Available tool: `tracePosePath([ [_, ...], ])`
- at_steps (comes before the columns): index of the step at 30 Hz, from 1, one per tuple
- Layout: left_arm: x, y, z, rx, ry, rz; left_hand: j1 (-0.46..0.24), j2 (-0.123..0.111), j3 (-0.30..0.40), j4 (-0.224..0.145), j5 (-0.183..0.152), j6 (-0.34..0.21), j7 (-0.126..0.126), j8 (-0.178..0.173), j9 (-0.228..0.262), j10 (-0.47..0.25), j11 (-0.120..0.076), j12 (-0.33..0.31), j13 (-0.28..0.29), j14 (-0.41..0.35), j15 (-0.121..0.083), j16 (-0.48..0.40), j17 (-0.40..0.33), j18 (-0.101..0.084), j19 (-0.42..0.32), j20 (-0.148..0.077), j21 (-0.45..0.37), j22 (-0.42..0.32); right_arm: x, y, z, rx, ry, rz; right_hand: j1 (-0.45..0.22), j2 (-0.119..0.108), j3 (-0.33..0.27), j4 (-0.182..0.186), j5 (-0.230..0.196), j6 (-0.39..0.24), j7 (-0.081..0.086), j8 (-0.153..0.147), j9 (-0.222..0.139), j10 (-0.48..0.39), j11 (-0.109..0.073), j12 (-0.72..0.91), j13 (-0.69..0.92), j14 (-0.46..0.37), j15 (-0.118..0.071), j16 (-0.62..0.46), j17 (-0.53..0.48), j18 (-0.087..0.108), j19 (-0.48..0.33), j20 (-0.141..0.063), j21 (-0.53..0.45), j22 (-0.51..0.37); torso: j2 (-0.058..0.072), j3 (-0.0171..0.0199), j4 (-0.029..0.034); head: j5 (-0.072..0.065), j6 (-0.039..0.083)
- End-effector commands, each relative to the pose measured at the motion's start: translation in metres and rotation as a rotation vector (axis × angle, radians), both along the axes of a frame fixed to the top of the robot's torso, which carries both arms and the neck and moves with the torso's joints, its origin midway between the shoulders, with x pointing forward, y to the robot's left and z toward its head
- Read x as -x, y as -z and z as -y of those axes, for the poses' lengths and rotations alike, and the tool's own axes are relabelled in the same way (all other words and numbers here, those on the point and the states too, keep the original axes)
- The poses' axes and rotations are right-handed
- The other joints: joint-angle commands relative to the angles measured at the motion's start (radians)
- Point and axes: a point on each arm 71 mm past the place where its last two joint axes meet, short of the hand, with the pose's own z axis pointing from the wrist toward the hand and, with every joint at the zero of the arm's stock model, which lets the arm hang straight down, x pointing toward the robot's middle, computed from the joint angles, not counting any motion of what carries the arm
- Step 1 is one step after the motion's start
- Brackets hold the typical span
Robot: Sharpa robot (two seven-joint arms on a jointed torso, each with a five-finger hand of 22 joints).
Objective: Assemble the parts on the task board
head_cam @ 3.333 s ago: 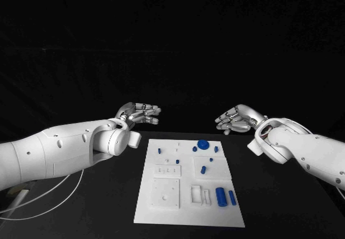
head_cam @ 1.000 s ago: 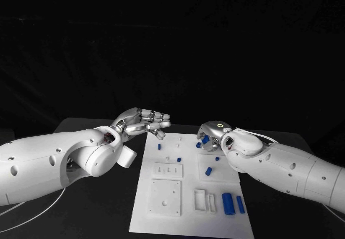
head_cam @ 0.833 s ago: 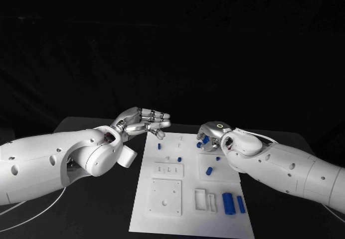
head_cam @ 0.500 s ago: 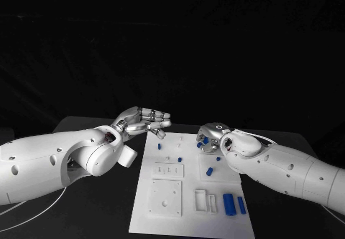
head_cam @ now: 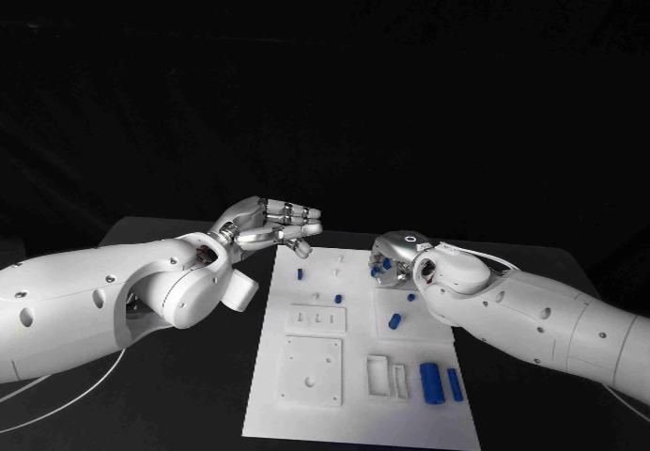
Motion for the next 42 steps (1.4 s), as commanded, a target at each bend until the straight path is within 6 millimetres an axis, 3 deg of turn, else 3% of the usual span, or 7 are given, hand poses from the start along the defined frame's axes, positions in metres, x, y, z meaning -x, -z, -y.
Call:
tracePosePath([
  [1,0.0,-0.003,0.002,0.007,0.007,0.018,0.001,-0.002,-0.002,-0.002,-0.001,-0.002,0.005,-0.006,-0.001,-0.001,0.001,-0.002,0.001,0.0,0.005,-0.005,-0.003,0.011,-0.006,0.002,0.005,-0.005,0.001,0.001,-0.002,0.011,-0.016,0.0,0.005,0.013,0.001,-0.005,-0.009,0.013,-0.002,0.005,0.005,0.017,-0.003,0.002,0.002,0.0,-0.008,0.001,0.002,0.001,0.002,-0.006,0.0,0.005,0.0,-0.0008,0.0011,0.0,-0.003],
  [5,0.0,-0.003,0.002,0.007,0.007,0.017,0.001,-0.002,-0.002,-0.002,-0.001,-0.002,0.005,-0.006,-0.001,-0.001,0.001,-0.002,0.001,0.0,0.005,-0.005,-0.003,0.011,-0.006,0.002,0.005,-0.005,0.0,-0.001,-0.001,-0.009,-0.014,0.028,0.025,0.035,0.012,-0.019,-0.043,0.043,-0.009,0.007,0.022,0.053,-0.015,0.003,0.003,0.002,-0.019,0.003,0.007,-0.004,0.005,-0.017,0.02,0.03,0.001,-0.0009,0.0011,-0.002,-0.004],
  [14,0.0,-0.003,0.001,0.007,0.004,0.015,0.001,-0.002,-0.002,-0.002,-0.001,-0.002,0.005,-0.006,-0.001,-0.001,0.001,-0.002,0.001,0.0,0.005,-0.005,-0.003,0.011,-0.006,0.002,0.005,-0.005,-0.001,-0.006,0.001,-0.039,0.007,0.09,0.042,0.054,0.042,-0.043,-0.109,0.08,-0.019,0.005,0.059,0.104,-0.028,0.003,0.005,0.002,-0.03,-0.005,0.012,-0.01,-0.001,-0.029,0.015,0.057,0.002,-0.0012,0.0008,-0.001,-0.002],
  [25,-0.003,-0.003,-0.002,0.008,-0.009,0.015,-0.001,-0.001,-0.003,-0.004,-0.002,-0.002,0.006,-0.006,-0.001,-0.002,0.002,-0.002,0.001,0.0,0.005,-0.006,-0.003,0.012,-0.007,0.002,0.007,-0.01,0.005,-0.02,-0.008,-0.11,0.001,0.171,0.04,0.045,0.059,-0.039,-0.123,0.082,-0.022,0.004,0.083,0.11,-0.031,0.003,0.005,0.007,-0.032,-0.012,0.018,-0.01,0.012,-0.032,-0.008,0.087,0.001,-0.0016,0.0013,-0.002,0.005],
  [31,-0.005,-0.003,-0.004,0.009,-0.019,0.017,-0.004,-0.003,-0.002,0.0,-0.008,0.0,0.005,-0.006,-0.001,0.001,0.002,-0.002,0.001,-0.003,0.006,-0.008,-0.003,0.011,-0.01,0.004,0.006,-0.013,0.003,-0.031,-0.023,-0.136,0.0,0.209,0.04,0.041,0.063,-0.037,-0.12,0.083,-0.022,0.004,0.084,0.112,-0.031,0.003,0.005,0.007,-0.032,-0.01,0.021,-0.011,0.017,-0.032,-0.015,0.103,0.005,-0.003,0.006,0.0,0.013],
  [36,-0.005,-0.003,-0.004,0.009,-0.018,0.017,-0.003,-0.002,-0.002,0.001,-0.008,0.004,0.008,-0.006,-0.001,0.004,0.003,-0.002,0.001,-0.004,0.008,-0.009,-0.004,0.011,-0.011,0.005,0.005,-0.015,-0.001,-0.033,-0.036,-0.144,-0.008,0.218,0.04,0.041,0.062,-0.037,-0.119,0.084,-0.022,0.004,0.084,0.113,-0.031,0.003,0.005,0.007,-0.033,-0.01,0.022,-0.011,0.018,-0.032,-0.015,0.107,0.006,-0.0026,0.0045,0.004,0.014],
  [42,-0.005,-0.003,-0.002,0.009,-0.016,0.018,-0.003,0.0,-0.003,-0.002,-0.008,0.009,0.009,-0.006,-0.001,0.009,0.004,-0.002,0.001,-0.004,0.008,-0.009,-0.004,0.012,-0.011,0.005,0.005,-0.016,-0.002,-0.034,-0.048,-0.15,-0.02,0.22,0.04,0.042,0.062,-0.037,-0.117,0.084,-0.022,0.004,0.084,0.113,-0.031,0.003,0.005,0.007,-0.033,-0.01,0.022,-0.011,0.019,-0.032,-0.017,0.109,0.01,-0.0058,0.0111,0.004,0.016],
])
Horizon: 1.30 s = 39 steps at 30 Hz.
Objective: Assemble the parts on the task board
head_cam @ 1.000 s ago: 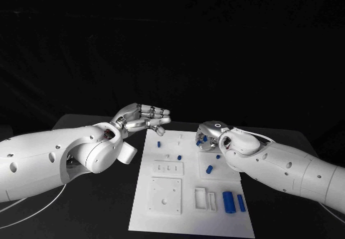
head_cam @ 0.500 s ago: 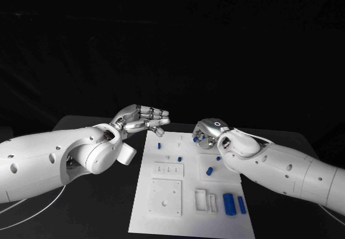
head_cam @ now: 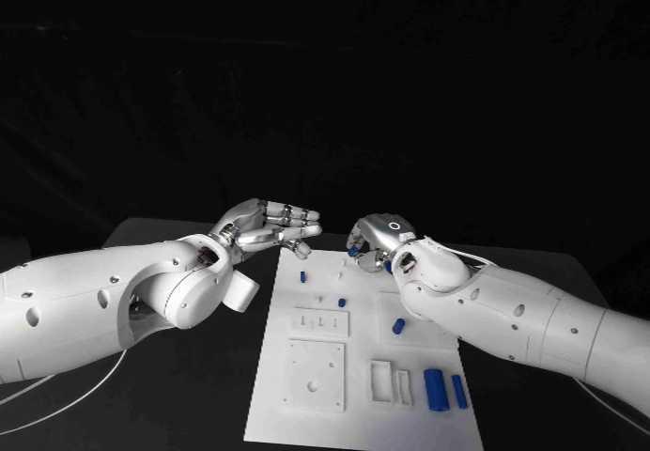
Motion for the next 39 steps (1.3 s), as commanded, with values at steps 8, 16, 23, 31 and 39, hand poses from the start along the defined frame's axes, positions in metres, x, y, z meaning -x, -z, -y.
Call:
tracePosePath([
  [8,0.0,-0.002,0.005,0.013,0.009,0.012,-0.004,0.0,-0.004,-0.003,-0.003,0.003,0.003,-0.006,-0.001,0.005,0.001,-0.002,0.001,-0.002,0.005,-0.005,-0.002,0.012,-0.008,0.002,0.001,-0.002,-0.003,0.0,-0.011,0.004,-0.005,0.013,-0.001,0.005,0.005,-0.001,0.01,0.009,0.001,0.004,0.001,0.015,-0.011,0.003,0.003,0.003,-0.006,-0.005,0.002,0.019,0.007,-0.001,-0.012,0.007,0.009,-0.0099,0.0142,-0.007,0.004],
  [16,-0.001,-0.005,0.007,0.012,0.013,0.017,-0.003,0.001,-0.004,-0.005,-0.002,0.002,0.004,-0.006,-0.001,0.004,0.001,-0.002,0.001,-0.001,0.005,-0.005,-0.002,0.013,-0.008,0.002,0.002,-0.004,-0.004,0.002,-0.014,0.015,-0.01,-0.004,-0.003,0.008,0.0,-0.006,0.014,0.008,0.002,0.004,0.001,0.015,-0.011,0.004,0.003,0.003,-0.006,-0.006,0.001,0.019,0.011,-0.001,-0.028,0.018,0.017,-0.0145,0.0175,-0.009,0.005],
  [23,-0.003,-0.005,0.007,0.01,0.012,0.019,-0.003,0.001,-0.004,-0.005,-0.002,0.002,0.004,-0.006,-0.001,0.004,0.001,-0.002,0.001,-0.001,0.005,-0.005,-0.002,0.013,-0.008,0.002,0.002,-0.004,-0.006,0.004,-0.011,0.032,0.0,-0.017,-0.003,0.01,-0.001,-0.009,0.017,0.008,0.002,0.004,0.0,0.014,-0.01,0.004,0.003,0.002,-0.005,-0.007,0.001,0.02,0.012,-0.001,-0.035,0.024,0.019,-0.016,0.0141,-0.007,0.0],
  [31,-0.003,-0.005,0.006,0.009,0.007,0.02,-0.003,0.001,-0.004,-0.005,-0.002,0.002,0.004,-0.006,-0.001,0.004,0.001,-0.002,0.001,-0.001,0.005,-0.005,-0.002,0.013,-0.008,0.002,0.002,-0.004,-0.005,0.008,-0.006,0.054,0.008,-0.035,-0.004,0.011,-0.002,-0.011,0.019,0.009,0.002,0.004,0.0,0.015,-0.01,0.003,0.003,0.002,-0.006,-0.006,0.002,0.02,0.014,-0.001,-0.037,0.031,0.018,-0.0137,0.0153,-0.002,-0.003],
  [39,-0.005,-0.005,0.004,0.008,0.001,0.021,-0.003,0.001,-0.004,-0.005,-0.002,0.002,0.004,-0.006,-0.001,0.004,0.001,-0.002,0.001,-0.001,0.005,-0.005,-0.002,0.013,-0.008,0.002,0.002,-0.004,-0.005,0.01,-0.004,0.067,0.012,-0.044,-0.004,0.011,-0.003,-0.011,0.02,0.009,0.002,0.004,0.0,0.015,-0.011,0.004,0.003,0.002,-0.006,-0.006,0.002,0.02,0.013,-0.001,-0.039,0.031,0.019,-0.0145,0.0167,-0.004,0.0],
])
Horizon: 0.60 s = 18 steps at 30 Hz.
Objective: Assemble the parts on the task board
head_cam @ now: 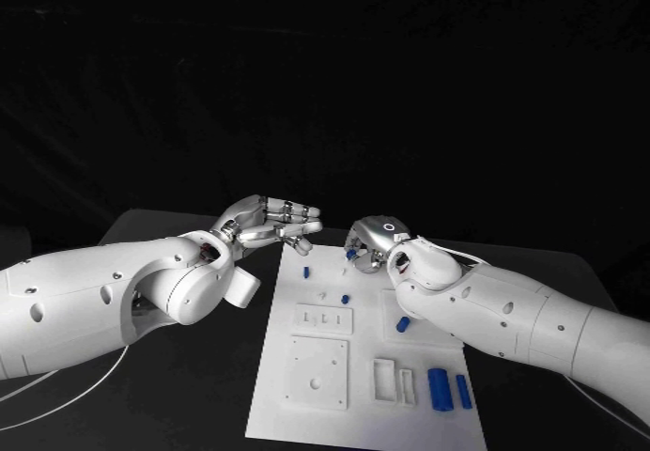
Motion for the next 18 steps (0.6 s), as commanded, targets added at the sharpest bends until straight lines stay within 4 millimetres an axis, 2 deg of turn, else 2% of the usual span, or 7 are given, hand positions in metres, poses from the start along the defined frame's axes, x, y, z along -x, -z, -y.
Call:
tracePosePath([
  [1,-0.0003,-0.0021,0.0004,0.01,0.001,0.012,-0.003,0.001,-0.002,-0.002,-0.002,0.002,0.004,-0.006,-0.001,0.004,0.001,-0.002,0.001,-0.001,0.005,-0.005,-0.001,0.013,-0.004,-0.001,0.002,-0.001,0.0003,0.0028,-0.0003,0.033,-0.002,-0.012,0.004,0.011,-0.001,-0.004,0.004,0.006,-0.001,0.004,0.001,0.014,-0.009,0.002,-0.001,0.001,-0.008,-0.006,0.001,0.011,0.006,-0.001,-0.004,0.001,0.0,-0.0005,0.001,0.0,0.002],
  [12,0.0002,-0.0021,0.0025,0.011,0.007,0.011,-0.004,0.0,-0.001,-0.002,-0.003,-0.002,0.003,-0.006,-0.001,0.002,0.001,-0.002,0.001,0.0,0.005,-0.005,-0.001,0.013,-0.003,-0.001,0.005,-0.005,0.0001,0.0063,-0.0028,0.032,-0.004,-0.017,0.003,0.012,-0.003,-0.006,0.006,0.008,-0.002,0.004,0.0,0.014,-0.009,0.002,-0.001,0.001,-0.007,-0.007,0.001,0.01,0.008,-0.001,-0.01,0.011,0.002,-0.0016,0.0056,-0.002,0.001],
  [18,0.0006,-0.0023,0.0025,0.011,0.007,0.011,-0.004,0.0,-0.001,-0.002,-0.003,-0.002,0.003,-0.006,-0.001,0.002,0.001,-0.002,0.001,0.0,0.005,-0.005,-0.001,0.013,-0.003,-0.001,0.005,-0.005,-0.0007,0.007,-0.003,0.031,-0.002,-0.016,0.001,0.014,-0.004,-0.006,0.008,0.007,-0.002,0.004,0.0,0.014,-0.009,0.002,-0.001,0.001,-0.007,-0.007,0.001,0.01,0.01,-0.001,-0.019,0.015,0.002,-0.0025,0.0052,-0.001,-0.001],
])
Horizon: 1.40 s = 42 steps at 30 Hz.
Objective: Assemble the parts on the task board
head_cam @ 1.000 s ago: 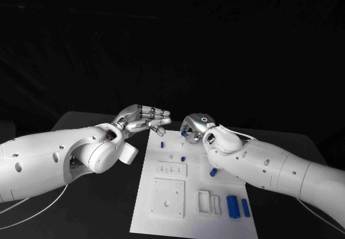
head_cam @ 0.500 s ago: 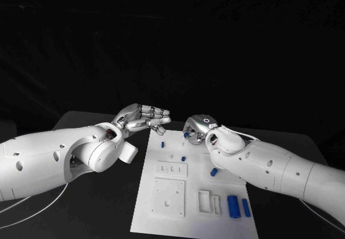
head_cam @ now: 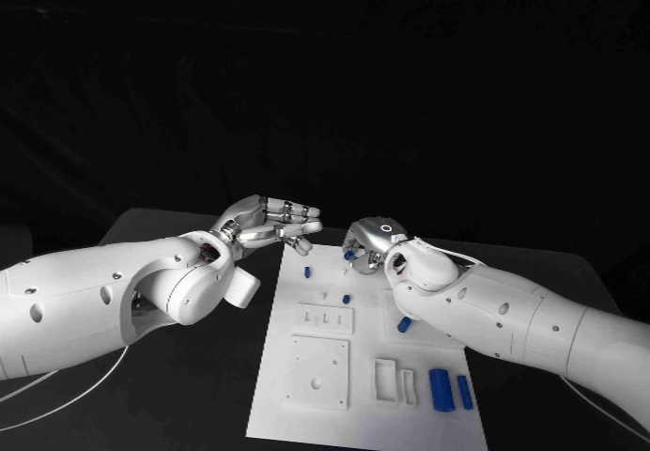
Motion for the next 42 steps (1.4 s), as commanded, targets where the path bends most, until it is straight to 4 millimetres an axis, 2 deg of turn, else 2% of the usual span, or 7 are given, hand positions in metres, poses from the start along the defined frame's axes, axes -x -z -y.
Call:
tracePosePath([
  [1,0.001,-0.002,0.002,0.011,0.006,0.01,-0.004,0.0,-0.001,-0.002,-0.003,-0.002,0.003,-0.006,-0.001,0.002,0.001,-0.002,0.001,0.0,0.005,-0.005,-0.001,0.013,-0.003,-0.001,0.005,-0.001,0.0,0.003,0.001,0.025,-0.001,-0.011,-0.002,0.011,-0.001,-0.003,0.004,0.006,0.001,0.003,0.002,0.015,-0.007,0.004,0.002,0.0,-0.007,-0.003,0.001,0.011,0.01,-0.001,-0.003,0.001,-0.001,-0.0006,0.0007,0.001,-0.003],
  [14,0.001,-0.003,0.003,0.011,0.008,0.011,-0.004,0.0,-0.001,-0.002,-0.003,-0.002,0.003,-0.006,-0.001,0.002,0.001,-0.002,0.001,0.0,0.005,-0.005,-0.001,0.013,-0.003,-0.001,0.005,-0.001,-0.002,0.006,0.0,0.037,0.015,-0.036,-0.014,0.007,-0.022,0.004,-0.008,-0.021,0.009,0.001,-0.006,-0.016,0.0,0.003,0.0,-0.007,-0.003,-0.013,-0.005,0.015,0.005,0.003,-0.054,-0.007,-0.001,0.0011,0.0006,0.001,-0.004],
  [19,0.001,-0.003,0.003,0.011,0.008,0.011,-0.004,0.0,-0.001,-0.002,-0.003,-0.002,0.003,-0.006,-0.001,0.002,0.001,-0.002,0.001,0.0,0.005,-0.005,-0.001,0.013,-0.003,-0.001,0.005,-0.001,-0.004,0.006,0.001,0.011,0.026,-0.033,-0.029,-0.034,-0.042,0.017,-0.029,-0.154,0.044,0.001,-0.065,-0.164,0.046,0.002,-0.004,-0.008,0.031,-0.021,-0.02,0.036,0.001,0.033,-0.132,-0.046,-0.001,0.0011,0.0006,0.001,-0.003],
  [26,0.0,-0.003,0.002,0.01,0.008,0.011,0.0,0.001,0.001,-0.002,0.007,-0.006,0.004,-0.006,-0.001,0.001,0.001,-0.002,0.001,-0.001,0.005,-0.006,-0.002,0.013,-0.004,-0.001,0.007,-0.007,-0.004,0.004,0.003,-0.014,0.028,-0.02,0.018,-0.058,-0.154,0.031,-0.021,-0.24,0.029,0.002,-0.095,-0.258,0.067,0.002,-0.003,-0.02,0.042,-0.03,-0.069,0.058,0.017,0.051,-0.189,-0.087,-0.001,0.0012,0.0014,0.001,-0.002],
  [31,0.0,-0.003,0.001,0.01,0.004,0.012,-0.001,0.002,-0.001,-0.004,0.005,-0.006,0.003,-0.006,-0.001,0.0,0.001,-0.002,0.001,-0.001,0.005,-0.006,-0.002,0.012,-0.005,-0.001,0.008,-0.007,0.0,0.002,0.012,-0.039,0.029,-0.014,0.018,-0.058,-0.144,0.033,-0.022,-0.221,0.027,0.001,-0.095,-0.247,0.063,0.002,-0.004,-0.019,0.04,-0.019,-0.081,0.054,0.029,0.049,-0.199,-0.089,-0.002,0.002,0.0004,0.002,0.002],
  [36,-0.001,-0.004,-0.003,0.008,-0.005,0.013,-0.002,0.002,-0.001,-0.004,0.003,-0.005,0.003,-0.006,-0.001,0.001,0.0,-0.002,0.001,-0.001,0.005,-0.006,-0.002,0.012,-0.005,-0.002,0.008,-0.007,0.009,-0.004,0.037,-0.086,0.035,-0.019,0.0,-0.064,-0.097,0.038,-0.013,-0.193,0.045,0.002,-0.095,-0.198,0.055,0.001,-0.004,-0.007,0.037,-0.003,-0.083,0.049,0.038,0.047,-0.191,-0.077,-0.005,0.0052,-0.0072,0.002,0.006],
  [42,-0.004,-0.004,-0.008,0.006,-0.017,0.013,-0.002,0.002,-0.001,-0.005,0.001,-0.002,0.001,-0.006,-0.001,0.002,-0.001,-0.002,0.001,-0.001,0.004,-0.006,-0.003,0.012,-0.006,-0.002,0.009,-0.008,0.017,-0.02,0.078,-0.178,0.056,-0.057,-0.016,-0.055,-0.079,0.058,0.006,-0.13,0.034,0.004,-0.089,-0.037,0.012,0.006,0.003,-0.005,0.009,0.004,-0.075,0.034,0.038,0.025,-0.155,-0.052,-0.01,0.0097,-0.0174,-0.004,0.015],
])
